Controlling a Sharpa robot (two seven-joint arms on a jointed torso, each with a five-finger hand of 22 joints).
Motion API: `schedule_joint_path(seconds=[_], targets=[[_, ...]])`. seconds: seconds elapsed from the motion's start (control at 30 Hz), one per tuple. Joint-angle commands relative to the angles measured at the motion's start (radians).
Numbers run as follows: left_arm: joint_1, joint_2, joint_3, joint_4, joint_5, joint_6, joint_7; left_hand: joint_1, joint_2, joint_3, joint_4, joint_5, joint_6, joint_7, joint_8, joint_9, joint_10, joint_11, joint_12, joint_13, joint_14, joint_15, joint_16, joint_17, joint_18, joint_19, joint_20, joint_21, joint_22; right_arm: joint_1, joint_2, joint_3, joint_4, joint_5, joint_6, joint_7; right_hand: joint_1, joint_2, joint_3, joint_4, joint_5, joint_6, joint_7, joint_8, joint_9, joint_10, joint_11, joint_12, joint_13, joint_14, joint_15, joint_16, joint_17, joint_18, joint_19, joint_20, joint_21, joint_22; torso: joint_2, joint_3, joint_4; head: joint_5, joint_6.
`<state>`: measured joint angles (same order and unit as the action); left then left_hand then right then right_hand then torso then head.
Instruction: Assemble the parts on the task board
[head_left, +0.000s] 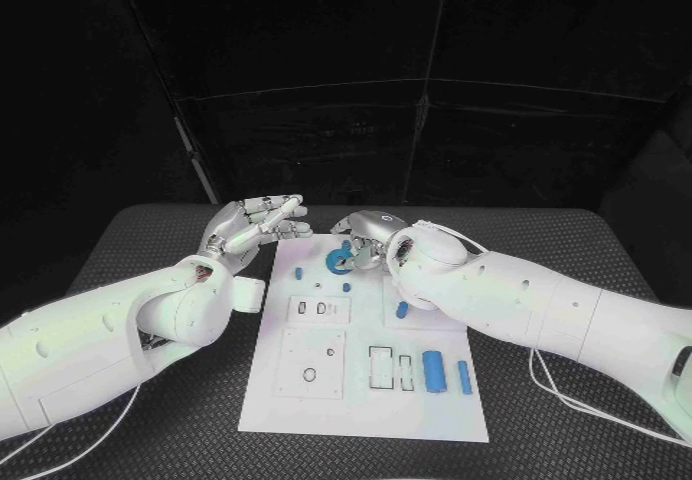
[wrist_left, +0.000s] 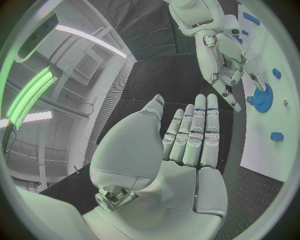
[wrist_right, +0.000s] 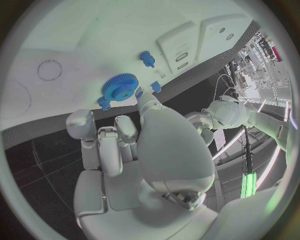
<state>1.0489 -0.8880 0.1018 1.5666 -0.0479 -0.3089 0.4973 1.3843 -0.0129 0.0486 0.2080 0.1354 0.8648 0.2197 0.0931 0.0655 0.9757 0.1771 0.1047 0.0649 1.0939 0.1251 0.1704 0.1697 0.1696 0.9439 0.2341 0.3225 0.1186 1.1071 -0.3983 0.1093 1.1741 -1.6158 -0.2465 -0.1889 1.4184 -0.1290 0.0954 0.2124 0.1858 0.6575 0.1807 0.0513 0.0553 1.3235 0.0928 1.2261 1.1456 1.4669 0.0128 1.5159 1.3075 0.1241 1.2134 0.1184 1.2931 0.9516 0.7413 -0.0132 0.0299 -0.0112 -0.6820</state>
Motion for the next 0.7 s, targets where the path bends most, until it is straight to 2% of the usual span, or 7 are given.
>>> schedule_joint_path(seconds=[0.03, 0.17, 0.27, 0.4, 0.47, 0.53, 0.7], targets=[[0.002, 0.001, 0.001, 0.001, -0.004, 0.012, 0.003, 0.006, 0.000, 0.000, -0.007, -0.005, -0.005, 0.016, -0.003, -0.001, -0.001, 0.006, -0.003, -0.002, 0.002, 0.003, -0.003, 0.002, 0.013, 0.007, -0.001, -0.004, -0.002, 0.002, -0.001, 0.000, 0.002, -0.007, 0.014, -0.008, -0.014, -0.006, -0.019, 0.021, -0.003, 0.053, 0.010, 0.011, 0.006, -0.002, 0.006, 0.003, 0.004, 0.071, 0.008, 0.004, 0.094, -0.005, 0.002, 0.009, -0.001, 0.002, 0.000, 0.0000, 0.0001, -0.001, -0.001], [0.002, 0.000, 0.001, 0.001, -0.004, 0.012, 0.003, 0.006, 0.000, 0.000, -0.007, -0.005, -0.005, 0.016, -0.003, -0.001, -0.001, 0.006, -0.003, -0.002, 0.002, 0.003, -0.003, 0.002, 0.013, 0.007, -0.001, -0.004, -0.002, 0.002, -0.004, 0.000, 0.005, -0.001, 0.027, -0.011, -0.046, 0.009, -0.034, 0.059, 0.024, 0.163, 0.003, 0.029, 0.017, 0.007, 0.001, 0.017, 0.017, 0.072, 0.006, 0.007, 0.102, -0.006, 0.006, 0.009, 0.003, 0.008, 0.000, 0.0002, 0.0001, -0.002, -0.002], [0.002, -0.001, 0.001, 0.001, -0.004, 0.012, 0.002, 0.006, 0.000, 0.000, -0.007, -0.005, -0.005, 0.016, -0.003, -0.001, -0.001, 0.006, -0.003, -0.002, 0.002, 0.003, -0.003, 0.002, 0.013, 0.007, -0.001, -0.004, -0.002, 0.002, -0.009, 0.000, 0.009, 0.003, 0.021, -0.013, -0.056, 0.017, -0.037, 0.070, 0.039, 0.193, 0.001, 0.034, 0.019, 0.009, -0.001, 0.021, 0.021, 0.073, 0.004, 0.008, 0.104, -0.006, 0.007, 0.007, 0.004, 0.009, 0.000, 0.0002, 0.0002, -0.003, -0.001], [0.002, -0.003, 0.001, 0.002, -0.004, 0.013, 0.002, 0.006, 0.000, 0.000, -0.007, -0.005, -0.005, 0.016, -0.003, -0.001, -0.001, 0.006, -0.003, -0.002, 0.002, 0.003, -0.003, 0.002, 0.013, 0.007, -0.001, -0.004, -0.002, 0.002, -0.037, 0.000, 0.033, 0.036, -0.078, 0.017, -0.052, 0.032, -0.035, 0.069, 0.069, 0.211, -0.004, 0.037, 0.019, 0.032, -0.005, 0.054, 0.059, 0.075, 0.000, 0.011, 0.116, -0.007, 0.012, 0.004, 0.009, 0.016, -0.001, 0.0012, 0.0001, -0.003, 0.003], [0.002, -0.004, 0.001, 0.001, -0.004, 0.014, 0.003, 0.006, 0.000, 0.000, -0.007, -0.005, -0.005, 0.016, -0.003, -0.001, -0.001, 0.006, -0.003, -0.002, 0.002, 0.003, -0.003, 0.002, 0.013, 0.007, -0.001, -0.004, -0.002, 0.001, -0.078, 0.000, 0.065, 0.087, -0.152, 0.064, -0.039, 0.033, -0.033, 0.059, 0.076, 0.216, -0.005, 0.036, 0.017, 0.044, -0.007, 0.071, 0.078, 0.076, -0.001, 0.013, 0.122, -0.007, 0.013, 0.002, 0.010, 0.017, -0.001, 0.0016, -0.0010, -0.005, 0.004], [0.002, -0.006, 0.001, 0.000, -0.004, 0.014, 0.003, 0.006, 0.000, 0.000, -0.007, -0.005, -0.005, 0.016, -0.003, -0.001, -0.001, 0.006, -0.003, -0.002, 0.002, 0.003, -0.003, 0.002, 0.013, 0.007, -0.001, -0.004, -0.002, 0.001, -0.123, 0.001, 0.098, 0.143, -0.193, 0.108, -0.024, 0.034, -0.030, 0.048, 0.079, 0.219, -0.006, 0.035, 0.016, 0.043, -0.008, 0.072, 0.078, 0.077, -0.002, 0.014, 0.124, -0.007, 0.013, 0.001, 0.010, 0.017, -0.001, 0.0020, -0.0027, -0.006, 0.005], [0.002, -0.011, 0.001, -0.004, -0.004, 0.013, 0.004, 0.006, 0.001, 0.000, -0.008, -0.005, -0.004, 0.017, -0.005, -0.001, -0.002, 0.006, -0.005, -0.002, 0.002, 0.003, -0.005, 0.002, 0.013, 0.007, -0.001, -0.005, -0.002, 0.001, -0.244, 0.001, 0.158, 0.313, -0.185, 0.198, 0.010, 0.027, -0.030, 0.020, 0.056, 0.222, -0.007, 0.030, 0.014, 0.033, -0.009, 0.063, 0.069, 0.073, -0.003, 0.010, 0.112, -0.006, 0.005, 0.000, 0.005, 0.006, -0.005, 0.0023, -0.0110, -0.008, 0.010]])
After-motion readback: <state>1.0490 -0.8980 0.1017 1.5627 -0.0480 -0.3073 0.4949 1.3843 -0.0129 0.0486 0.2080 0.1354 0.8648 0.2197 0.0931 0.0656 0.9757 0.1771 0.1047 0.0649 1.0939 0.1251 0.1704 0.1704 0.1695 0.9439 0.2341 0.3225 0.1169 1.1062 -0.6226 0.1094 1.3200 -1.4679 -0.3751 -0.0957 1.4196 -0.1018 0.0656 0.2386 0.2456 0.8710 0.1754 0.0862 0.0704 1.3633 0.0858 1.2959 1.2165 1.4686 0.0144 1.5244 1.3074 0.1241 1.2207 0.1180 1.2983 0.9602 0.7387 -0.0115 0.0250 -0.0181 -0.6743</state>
